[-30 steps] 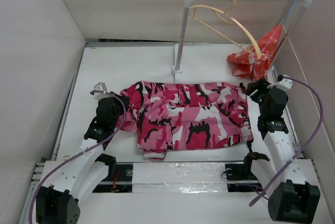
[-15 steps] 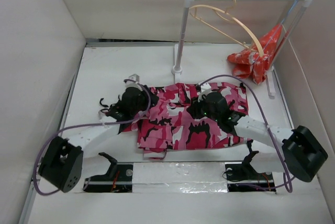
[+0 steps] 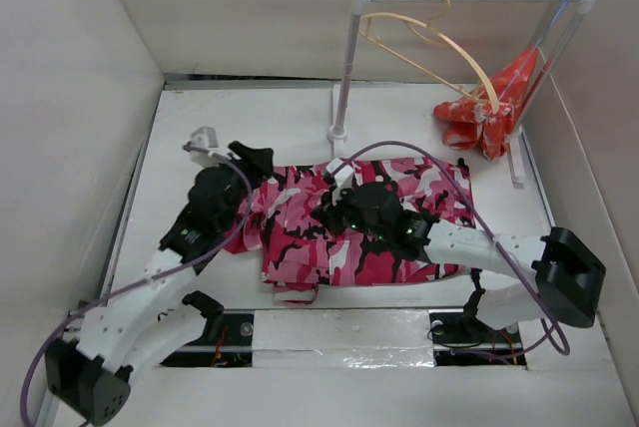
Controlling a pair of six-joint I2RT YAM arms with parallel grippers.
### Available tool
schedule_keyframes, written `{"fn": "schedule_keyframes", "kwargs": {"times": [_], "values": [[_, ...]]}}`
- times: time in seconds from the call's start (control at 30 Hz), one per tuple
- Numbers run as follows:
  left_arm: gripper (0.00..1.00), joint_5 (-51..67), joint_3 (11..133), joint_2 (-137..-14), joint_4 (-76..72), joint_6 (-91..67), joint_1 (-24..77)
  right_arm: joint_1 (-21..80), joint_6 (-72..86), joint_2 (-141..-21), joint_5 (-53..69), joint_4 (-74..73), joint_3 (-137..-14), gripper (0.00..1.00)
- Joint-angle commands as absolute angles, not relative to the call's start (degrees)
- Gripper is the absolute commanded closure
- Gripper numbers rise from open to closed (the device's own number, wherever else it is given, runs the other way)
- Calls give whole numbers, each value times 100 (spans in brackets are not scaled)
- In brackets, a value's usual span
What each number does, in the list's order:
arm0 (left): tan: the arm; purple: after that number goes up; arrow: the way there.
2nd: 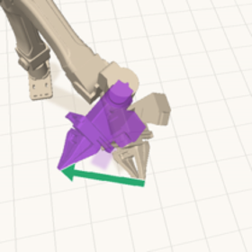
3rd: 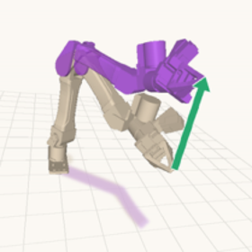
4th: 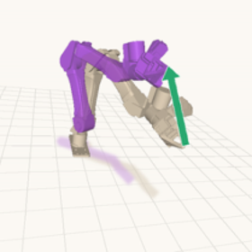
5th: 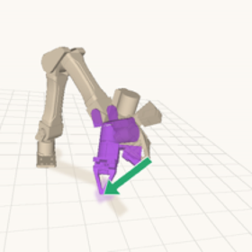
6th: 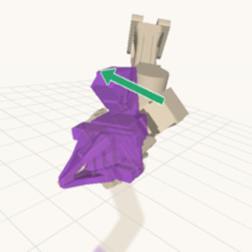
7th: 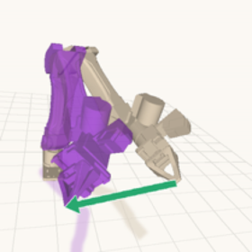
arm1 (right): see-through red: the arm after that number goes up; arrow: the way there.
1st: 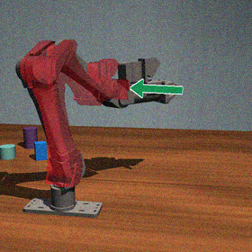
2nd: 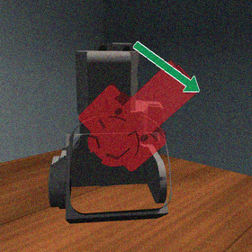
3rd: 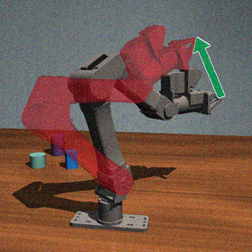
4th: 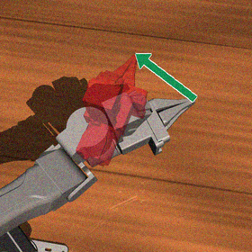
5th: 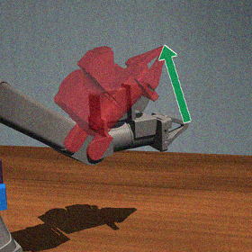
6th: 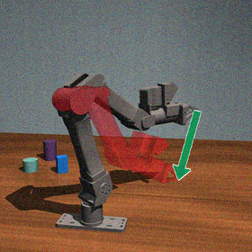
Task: Place the trousers on the hanger
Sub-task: Flatten out the trousers at the center of the board.
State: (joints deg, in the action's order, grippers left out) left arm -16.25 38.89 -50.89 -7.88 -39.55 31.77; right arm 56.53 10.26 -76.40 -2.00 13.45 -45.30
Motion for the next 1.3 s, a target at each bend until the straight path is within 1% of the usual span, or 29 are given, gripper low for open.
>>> {"fn": "schedule_keyframes", "kwargs": {"times": [0.0, 0.1, 0.13, 0.17, 0.23, 0.27, 0.3, 0.33, 0.37, 0.5, 0.77, 0.93, 0.97, 1.0, 1.03, 1.07, 1.1, 1.13, 1.17, 1.2, 1.27], "values": [[52, -2389, 3946, -3977, -467, -4095, 3059, 6089, 774, -8015, -194, 1784, -5087, 98], [53, -2714, 4235, -3229, -160, -4008, 2997, 6441, 634, -8445, -158, 1898, -5369, 90], [53, -2742, 4428, -3086, -80, -3938, 2997, 6521, 598, -8577, -167, 1881, -5649, 84], [54, -2760, 4517, -2963, -27, -3894, 2997, 6608, 563, -8857, -210, 1846, -5808, 70], [54, -2672, 4718, -2734, 69, -3824, 2997, 6810, 528, -9174, -474, 1715, -6342, 49], [54, -2637, 4772, -2699, 175, -3806, 2997, 6812, 536, -9506, -483, 1618, -6554, 35], [54, -2576, 4816, -2672, 315, -3780, 2997, 6881, 606, -9675, -475, 1461, -6792, 30], [54, -2558, 4860, -2672, 386, -3753, 2997, 6943, 659, -9842, -483, 1172, -7003, 29], [54, -2584, 4852, -2646, 543, -3753, 2997, 7013, 790, -10105, -492, 1108, -7309, 25], [54, -2619, 4606, -2409, 502, -3779, 2997, 7084, 1342, -10650, -641, 1274, -7531, 25], [54, -2373, 4403, -2382, 457, -3744, 2997, 7032, 2179, -11785, -1388, 818, -8419, 27], [54, -2312, 4272, -2356, 440, -3735, 2997, 7031, 2434, -12146, -2081, 738, -8745, 29], [54, -2277, 4237, -2338, 405, -3744, 2997, 7031, 2469, -12146, -2161, 825, -8676, 34], [54, -2268, 4210, -2312, 369, -3744, 2997, 7031, 2496, -12129, -2188, 974, -8597, 44], [54, -2276, 4193, -2320, 369, -3744, 2997, 6962, 2513, -12077, -2128, 1280, -8526, 60], [54, -2294, 4201, -2329, 387, -3753, 2997, 6891, 2531, -12007, -2049, 1492, -8299, 80], [54, -2303, 4201, -2355, 422, -3762, 2997, 6838, 2462, -11736, -1917, 1816, -8123, 88], [54, -2294, 4184, -2355, 413, -3779, 2997, 6707, 2348, -11385, -1229, 2863, -7764, 96], [54, -2294, 4166, -2355, 413, -3779, 2997, 6610, 2347, -11382, -1222, 2874, -7761, 100], [54, -2285, 4149, -2347, 352, -3814, 2997, 6496, 2364, -11173, -987, 3135, -7517, 100], [54, -2276, 4122, -2355, 317, -3841, 2997, 6172, 2548, -10523, -109, 3716, -7322, 100]]}}
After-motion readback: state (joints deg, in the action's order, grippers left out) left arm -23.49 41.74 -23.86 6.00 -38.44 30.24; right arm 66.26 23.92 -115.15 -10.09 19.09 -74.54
